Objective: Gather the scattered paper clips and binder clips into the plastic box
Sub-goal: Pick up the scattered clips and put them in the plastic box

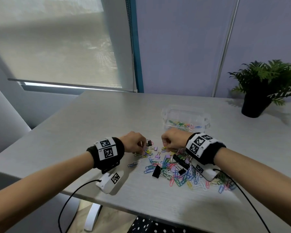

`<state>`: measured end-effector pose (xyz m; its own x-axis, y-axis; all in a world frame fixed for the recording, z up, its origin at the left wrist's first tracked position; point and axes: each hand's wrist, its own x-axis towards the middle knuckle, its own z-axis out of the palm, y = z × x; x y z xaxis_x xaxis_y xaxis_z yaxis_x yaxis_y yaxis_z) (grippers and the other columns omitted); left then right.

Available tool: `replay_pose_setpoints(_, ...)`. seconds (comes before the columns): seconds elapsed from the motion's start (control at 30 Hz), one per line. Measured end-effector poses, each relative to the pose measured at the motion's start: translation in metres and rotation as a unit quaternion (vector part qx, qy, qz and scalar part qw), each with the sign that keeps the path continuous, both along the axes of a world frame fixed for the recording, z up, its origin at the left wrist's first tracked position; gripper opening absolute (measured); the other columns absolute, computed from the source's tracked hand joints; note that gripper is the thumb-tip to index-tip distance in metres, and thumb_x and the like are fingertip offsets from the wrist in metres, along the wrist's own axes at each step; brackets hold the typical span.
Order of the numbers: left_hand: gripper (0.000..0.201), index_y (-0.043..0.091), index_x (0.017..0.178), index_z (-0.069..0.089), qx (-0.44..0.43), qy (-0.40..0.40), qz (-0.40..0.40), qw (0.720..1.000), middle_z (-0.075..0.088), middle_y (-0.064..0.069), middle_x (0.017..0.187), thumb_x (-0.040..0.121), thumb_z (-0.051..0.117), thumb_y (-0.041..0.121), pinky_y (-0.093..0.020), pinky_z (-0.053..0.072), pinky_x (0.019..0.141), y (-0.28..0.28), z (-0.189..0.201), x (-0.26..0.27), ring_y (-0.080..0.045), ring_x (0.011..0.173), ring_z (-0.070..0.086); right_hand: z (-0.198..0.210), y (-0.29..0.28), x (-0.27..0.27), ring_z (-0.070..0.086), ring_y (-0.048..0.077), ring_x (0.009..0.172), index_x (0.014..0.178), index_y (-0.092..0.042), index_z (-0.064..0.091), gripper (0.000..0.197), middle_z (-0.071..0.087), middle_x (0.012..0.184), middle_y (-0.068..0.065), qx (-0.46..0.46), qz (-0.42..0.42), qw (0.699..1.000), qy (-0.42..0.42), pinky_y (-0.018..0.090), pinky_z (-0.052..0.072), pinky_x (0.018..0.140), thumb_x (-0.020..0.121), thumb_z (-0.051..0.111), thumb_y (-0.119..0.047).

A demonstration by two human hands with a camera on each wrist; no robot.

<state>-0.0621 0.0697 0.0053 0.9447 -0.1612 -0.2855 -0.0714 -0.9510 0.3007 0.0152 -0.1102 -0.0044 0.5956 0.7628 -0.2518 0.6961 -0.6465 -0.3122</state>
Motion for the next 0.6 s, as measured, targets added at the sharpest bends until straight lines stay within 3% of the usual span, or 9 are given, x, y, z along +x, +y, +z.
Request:
replay_pose_setpoints(0.1, 0.009, 0.006, 0.091, 0.066, -0.051, 0.003, 0.020, 0.998, 0.070, -0.011, 0.089, 0.083, 0.065, 0.010, -0.031, 0.053, 0.081, 0.003, 0.007, 0.005, -0.009, 0.062, 0.057, 0.005, -0.007, 0.005, 0.056, 0.003, 0.060, 0.082, -0.012, 0.060, 0.006, 0.058, 0.069, -0.008, 0.052, -0.036, 0.997, 0.044, 0.012, 0.036, 0.053, 0.084, 0.065, -0.010)
replay_pose_setpoints(0.13, 0.004, 0.007, 0.087, 0.065, -0.086, 0.014, 0.031, 0.996, 0.068, -0.010, 0.082, 0.083, 0.065, 0.008, -0.032, 0.055, 0.079, 0.004, 0.011, 0.009, -0.007, 0.059, 0.058, 0.007, -0.011, 0.007, 0.058, 0.000, 0.054, 0.076, -0.015, 0.057, 0.012, 0.061, 0.068, -0.007, 0.082, -0.053, 0.992, 0.084, 0.012, 0.041, 0.054, 0.083, 0.065, -0.008)
replay_pose_setpoints(0.2, 0.011, 0.013, 0.077, 0.059, -0.138, 0.019, 0.045, 0.989, 0.064, -0.006, 0.075, 0.084, 0.065, 0.006, -0.029, 0.058, 0.070, 0.005, 0.019, 0.019, -0.010, 0.056, 0.062, 0.015, -0.019, 0.010, 0.060, 0.005, 0.052, 0.071, -0.016, 0.055, 0.019, 0.064, 0.065, -0.003, 0.130, -0.079, 0.980, 0.131, 0.018, 0.049, 0.056, 0.081, 0.068, -0.005)
replay_pose_setpoints(0.3, 0.016, 0.014, 0.073, 0.056, -0.198, 0.003, 0.053, 0.979, 0.061, -0.006, 0.072, 0.084, 0.065, 0.005, -0.016, 0.056, 0.057, -0.003, 0.037, 0.042, -0.002, 0.047, 0.062, 0.029, -0.034, 0.019, 0.059, 0.012, 0.053, 0.069, -0.015, 0.057, 0.021, 0.063, 0.062, 0.000, 0.171, -0.109, 0.972, 0.115, 0.019, 0.051, 0.055, 0.077, 0.071, -0.002)
replay_pose_setpoints(0.43, 0.017, 0.011, 0.074, 0.055, -0.269, -0.025, 0.070, 0.960, 0.060, -0.006, 0.073, 0.085, 0.060, 0.000, -0.013, 0.055, 0.055, -0.025, 0.057, 0.081, -0.001, 0.046, 0.062, 0.047, -0.059, 0.040, 0.058, 0.013, 0.052, 0.069, -0.012, 0.058, 0.019, 0.062, 0.063, 0.005, 0.236, -0.187, 0.951, 0.070, 0.016, 0.049, 0.048, 0.075, 0.070, 0.002)
replay_pose_setpoints(0.6, 0.018, 0.009, 0.072, 0.055, -0.299, -0.010, 0.088, 0.950, 0.061, -0.009, 0.072, 0.084, 0.061, -0.003, -0.016, 0.056, 0.057, -0.051, 0.050, 0.126, -0.004, 0.043, 0.063, 0.051, -0.076, 0.063, 0.056, 0.015, 0.048, 0.066, -0.009, 0.056, 0.022, 0.060, 0.061, 0.009, 0.290, -0.282, 0.913, 0.061, 0.015, 0.047, 0.041, 0.073, 0.070, 0.007)
